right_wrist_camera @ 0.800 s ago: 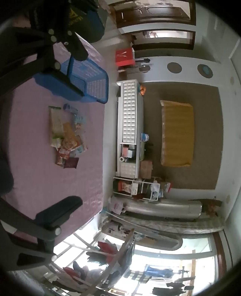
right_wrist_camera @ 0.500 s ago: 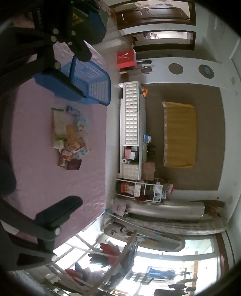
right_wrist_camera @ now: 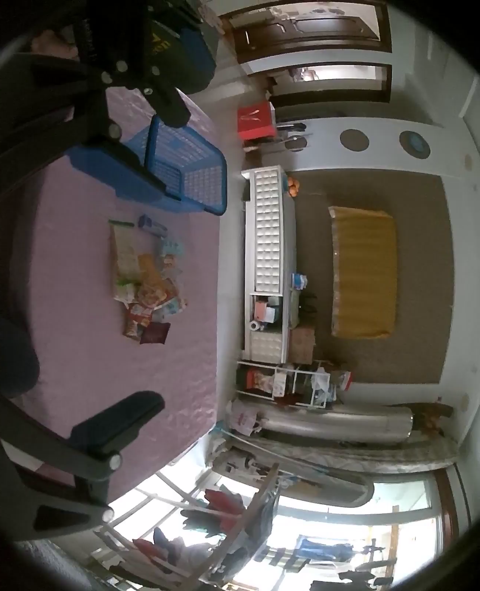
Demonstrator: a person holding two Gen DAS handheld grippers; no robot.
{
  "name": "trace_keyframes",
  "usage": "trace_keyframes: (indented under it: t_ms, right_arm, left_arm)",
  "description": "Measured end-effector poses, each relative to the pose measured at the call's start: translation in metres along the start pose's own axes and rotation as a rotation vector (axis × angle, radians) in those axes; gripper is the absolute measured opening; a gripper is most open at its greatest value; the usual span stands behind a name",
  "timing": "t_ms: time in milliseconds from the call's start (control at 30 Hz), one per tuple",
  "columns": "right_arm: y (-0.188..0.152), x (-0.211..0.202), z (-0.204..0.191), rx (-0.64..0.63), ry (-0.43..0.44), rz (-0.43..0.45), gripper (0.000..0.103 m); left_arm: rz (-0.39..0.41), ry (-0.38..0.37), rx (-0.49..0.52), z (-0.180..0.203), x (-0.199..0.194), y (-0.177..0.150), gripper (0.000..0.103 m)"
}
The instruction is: Organize snacks
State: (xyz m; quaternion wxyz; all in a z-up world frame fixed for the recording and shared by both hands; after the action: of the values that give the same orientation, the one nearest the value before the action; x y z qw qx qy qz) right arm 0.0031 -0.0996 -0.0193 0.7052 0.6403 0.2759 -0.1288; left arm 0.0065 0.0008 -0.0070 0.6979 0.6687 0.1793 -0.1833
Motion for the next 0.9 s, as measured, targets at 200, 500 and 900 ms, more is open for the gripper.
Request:
trace_keyframes:
  t_ms: [200,500,900]
  right_arm:
    - [-0.0008,0.0012,-0.0006,0.002,0.007,-0.008,0.103]
    - [-0.0013,0.0005,-0.0004,-0.003,0.005,-0.005,0.103]
    - [-0.0031,-0.0004,-0.0023,-0.011,0.008,-0.009,0.103]
  left_arm:
    - [-0.004,-0.003,0.0,0.0012,0.001,-0.0028,0.103]
    - [-0.007,-0.004,0.0,0.0013,0.0017,-0.0042,0.103]
    - [-0.009,-0.002,0.003,0.0002,0.0026,-0.0076,0.103]
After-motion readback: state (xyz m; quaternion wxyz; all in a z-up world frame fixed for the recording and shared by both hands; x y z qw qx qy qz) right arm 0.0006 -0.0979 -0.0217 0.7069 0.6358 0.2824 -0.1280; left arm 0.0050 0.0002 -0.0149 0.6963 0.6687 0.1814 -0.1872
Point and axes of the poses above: each gripper's, at about its wrist camera, not at the fingertips, and x roughly the way its jaws point, z to its right, y to its top, the point moved 1 cm from there along x, roughly the way its jaws point, and after that the axes turned 6 degrees about -z, right-handed, at the moved point
